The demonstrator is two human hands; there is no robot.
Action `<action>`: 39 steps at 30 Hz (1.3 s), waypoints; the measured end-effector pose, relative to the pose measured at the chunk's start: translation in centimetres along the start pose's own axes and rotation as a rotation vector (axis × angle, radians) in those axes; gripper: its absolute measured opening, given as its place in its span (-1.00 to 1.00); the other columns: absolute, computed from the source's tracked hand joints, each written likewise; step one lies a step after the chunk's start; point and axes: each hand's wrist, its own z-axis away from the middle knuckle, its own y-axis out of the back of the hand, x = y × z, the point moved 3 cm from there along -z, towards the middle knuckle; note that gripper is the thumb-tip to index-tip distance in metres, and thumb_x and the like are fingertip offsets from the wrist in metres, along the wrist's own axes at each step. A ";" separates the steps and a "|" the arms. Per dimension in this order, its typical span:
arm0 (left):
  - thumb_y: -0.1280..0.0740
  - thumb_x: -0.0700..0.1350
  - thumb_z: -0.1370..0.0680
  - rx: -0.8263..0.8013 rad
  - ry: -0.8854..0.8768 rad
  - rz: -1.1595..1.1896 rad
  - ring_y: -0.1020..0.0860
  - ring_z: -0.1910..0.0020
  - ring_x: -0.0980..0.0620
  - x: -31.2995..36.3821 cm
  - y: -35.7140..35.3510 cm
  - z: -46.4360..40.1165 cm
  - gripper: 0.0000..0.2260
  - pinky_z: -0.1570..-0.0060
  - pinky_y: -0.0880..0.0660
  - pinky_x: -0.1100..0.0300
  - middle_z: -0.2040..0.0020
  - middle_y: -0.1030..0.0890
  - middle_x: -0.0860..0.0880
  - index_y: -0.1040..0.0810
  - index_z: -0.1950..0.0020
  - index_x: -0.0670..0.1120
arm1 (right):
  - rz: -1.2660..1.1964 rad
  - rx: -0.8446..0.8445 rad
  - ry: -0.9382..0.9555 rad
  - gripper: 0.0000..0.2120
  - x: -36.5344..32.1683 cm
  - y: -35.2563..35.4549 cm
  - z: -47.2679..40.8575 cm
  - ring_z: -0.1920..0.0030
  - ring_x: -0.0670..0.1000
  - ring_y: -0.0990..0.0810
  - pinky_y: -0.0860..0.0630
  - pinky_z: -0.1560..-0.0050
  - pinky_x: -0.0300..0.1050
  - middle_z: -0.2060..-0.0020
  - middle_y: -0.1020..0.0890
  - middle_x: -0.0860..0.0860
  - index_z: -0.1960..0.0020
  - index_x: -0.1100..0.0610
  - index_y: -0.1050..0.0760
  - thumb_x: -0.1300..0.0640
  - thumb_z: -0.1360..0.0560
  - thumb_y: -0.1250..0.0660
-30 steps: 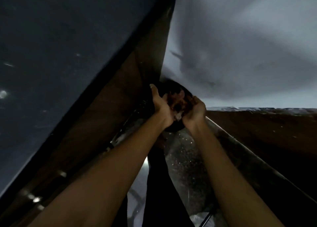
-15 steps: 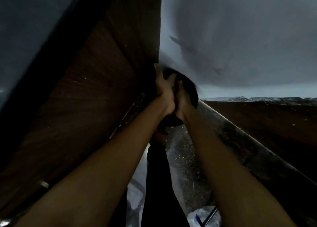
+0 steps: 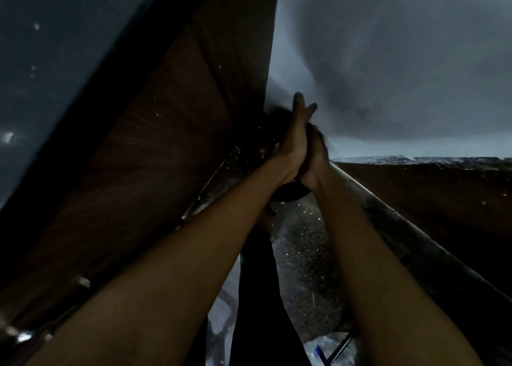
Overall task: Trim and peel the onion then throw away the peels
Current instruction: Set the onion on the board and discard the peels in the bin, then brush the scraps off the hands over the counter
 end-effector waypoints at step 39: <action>-0.25 -0.10 -0.58 0.904 -0.772 -0.786 -0.22 -0.46 0.11 12.9 26.6 38.9 -0.54 -0.40 -0.21 0.23 -0.50 -0.26 0.07 -0.28 -0.48 0.06 | 1.313 -0.411 1.268 -0.60 0.5 -29.0 31.1 -0.45 0.08 -0.23 -0.14 -0.46 -0.02 -0.43 -0.33 0.10 -0.39 0.16 -0.34 0.25 -0.56 -0.12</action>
